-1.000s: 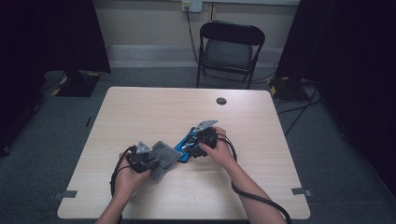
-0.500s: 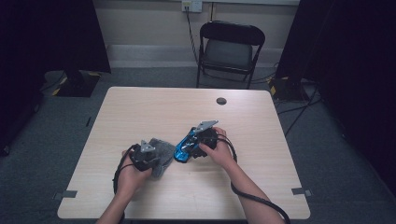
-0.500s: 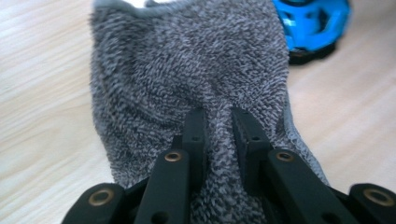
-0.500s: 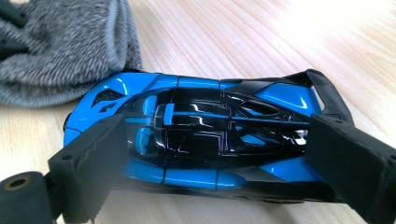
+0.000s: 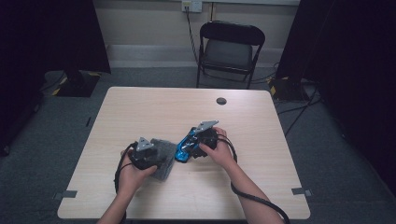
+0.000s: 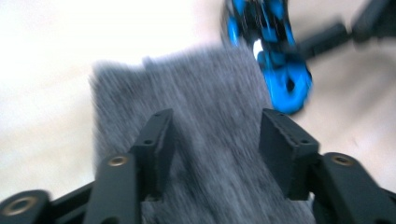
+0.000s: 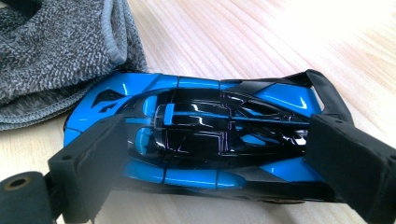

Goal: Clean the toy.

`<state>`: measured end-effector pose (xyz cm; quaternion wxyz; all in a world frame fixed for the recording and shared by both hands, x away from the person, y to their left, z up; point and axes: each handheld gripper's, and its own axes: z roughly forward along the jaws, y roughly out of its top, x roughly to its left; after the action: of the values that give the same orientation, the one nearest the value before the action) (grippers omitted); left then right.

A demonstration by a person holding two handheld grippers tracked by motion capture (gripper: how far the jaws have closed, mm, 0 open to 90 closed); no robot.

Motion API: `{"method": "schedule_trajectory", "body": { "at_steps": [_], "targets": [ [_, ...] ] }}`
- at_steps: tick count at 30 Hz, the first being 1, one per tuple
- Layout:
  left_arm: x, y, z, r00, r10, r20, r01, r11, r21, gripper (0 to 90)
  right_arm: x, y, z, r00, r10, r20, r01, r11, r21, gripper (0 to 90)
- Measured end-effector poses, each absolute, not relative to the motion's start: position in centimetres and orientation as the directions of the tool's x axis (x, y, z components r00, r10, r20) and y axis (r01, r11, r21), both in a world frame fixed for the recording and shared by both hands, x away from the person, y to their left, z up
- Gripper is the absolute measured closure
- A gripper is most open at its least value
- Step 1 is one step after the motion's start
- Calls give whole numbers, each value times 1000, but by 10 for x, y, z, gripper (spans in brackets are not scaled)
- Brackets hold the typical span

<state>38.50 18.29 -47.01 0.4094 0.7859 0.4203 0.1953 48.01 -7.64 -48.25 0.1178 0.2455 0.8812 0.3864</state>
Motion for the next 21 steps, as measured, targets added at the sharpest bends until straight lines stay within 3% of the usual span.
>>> {"method": "schedule_trajectory", "body": {
  "at_steps": [4,9,13,16,21],
  "targets": [
    [392,182,-484,559,828,-52,518,-300,801,381,480,-77,-483,-852,523,-20,338,578,743,59],
    [392,183,-499,556,829,-58,537,-304,787,436,479,-77,-483,-851,524,-18,338,574,746,60],
    [390,182,-500,557,827,-75,545,-296,784,529,480,-77,-483,-851,524,-18,338,575,745,59],
    [388,178,-497,573,816,-68,551,-322,770,663,479,-77,-483,-849,528,-17,342,574,744,59],
    [386,172,-495,570,818,-81,566,-319,760,729,479,-76,-483,-847,531,-17,345,574,743,59]
  ]
}}
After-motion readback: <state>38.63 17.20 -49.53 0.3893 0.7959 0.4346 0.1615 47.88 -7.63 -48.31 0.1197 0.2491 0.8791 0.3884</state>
